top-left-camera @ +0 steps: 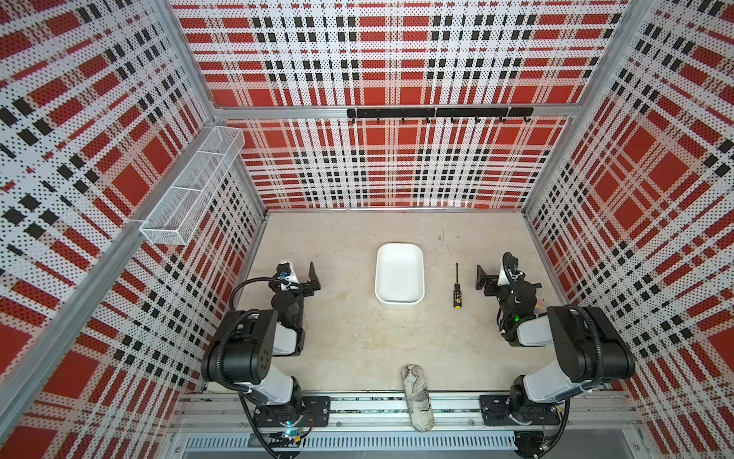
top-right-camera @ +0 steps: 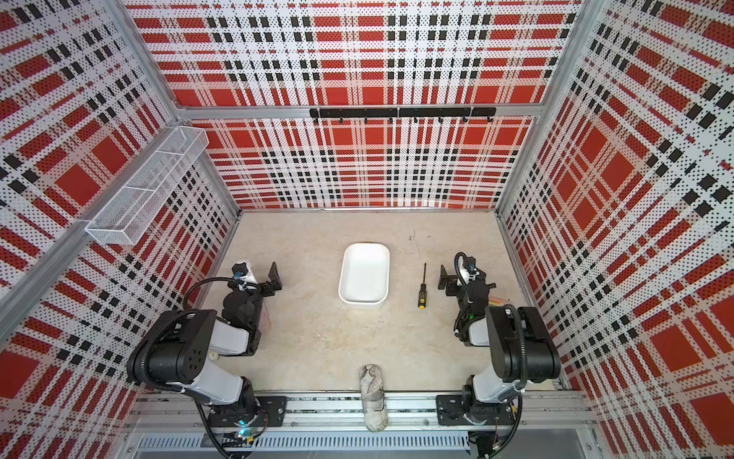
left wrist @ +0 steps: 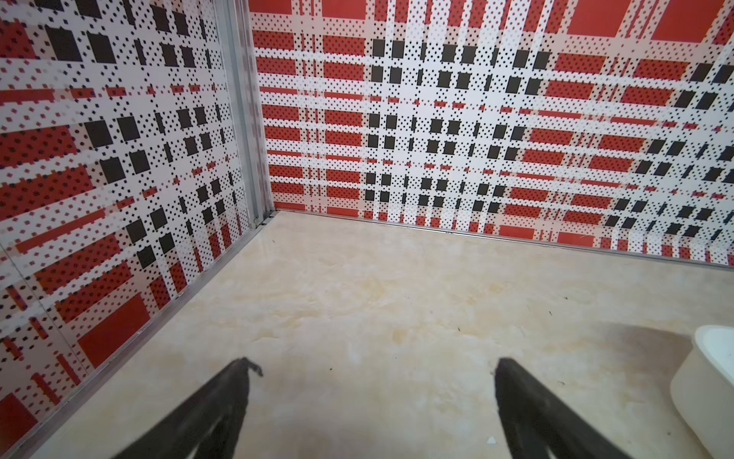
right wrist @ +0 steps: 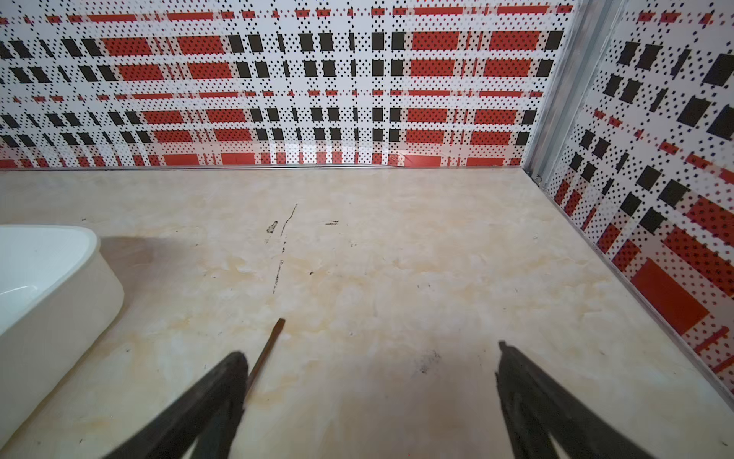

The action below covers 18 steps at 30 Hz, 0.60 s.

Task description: Put the screwdriver in the bin

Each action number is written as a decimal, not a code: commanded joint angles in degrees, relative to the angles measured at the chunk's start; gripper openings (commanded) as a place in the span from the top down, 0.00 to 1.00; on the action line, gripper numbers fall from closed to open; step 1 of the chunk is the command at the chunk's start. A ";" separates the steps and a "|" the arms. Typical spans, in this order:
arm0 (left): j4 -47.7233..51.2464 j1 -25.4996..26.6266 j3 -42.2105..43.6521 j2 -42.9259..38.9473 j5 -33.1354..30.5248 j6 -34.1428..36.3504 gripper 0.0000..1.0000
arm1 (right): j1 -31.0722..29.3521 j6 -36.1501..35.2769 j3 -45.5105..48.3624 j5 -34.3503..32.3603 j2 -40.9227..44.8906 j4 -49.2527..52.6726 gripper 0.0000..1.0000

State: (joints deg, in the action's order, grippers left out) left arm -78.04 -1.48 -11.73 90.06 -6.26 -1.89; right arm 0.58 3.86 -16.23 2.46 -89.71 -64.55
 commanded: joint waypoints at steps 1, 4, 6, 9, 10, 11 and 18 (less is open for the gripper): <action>-2.29 0.07 -0.23 0.17 0.01 0.08 0.02 | -0.42 -0.86 -0.50 -0.45 -0.39 -1.36 0.00; -2.29 0.07 -0.31 0.25 0.02 0.12 0.02 | -0.41 -0.81 -0.60 -0.54 -0.43 -1.35 0.00; -2.29 0.09 -0.30 0.24 0.03 0.07 0.02 | -0.58 -1.00 -0.64 -0.96 -0.38 -1.27 0.00; -2.29 0.09 -0.23 0.16 0.09 0.09 0.02 | -0.58 -0.97 -0.52 -0.96 -0.30 -1.50 0.00; -2.29 0.07 -0.23 0.14 0.06 0.09 0.02 | -0.58 -0.96 -0.42 -0.96 -0.32 -1.47 0.00; -2.29 0.07 -0.15 0.12 0.07 0.13 0.02 | -0.60 -0.89 -0.50 -1.09 -0.28 -1.62 0.00; 3.31 0.77 -0.92 -5.11 5.24 2.80 0.02 | -1.03 0.22 -4.25 -4.73 9.21 13.92 0.00</action>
State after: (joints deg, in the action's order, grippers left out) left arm -76.84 -1.17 -11.73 88.55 -3.40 -0.99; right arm 0.27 4.08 -17.41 -0.16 -85.80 -57.95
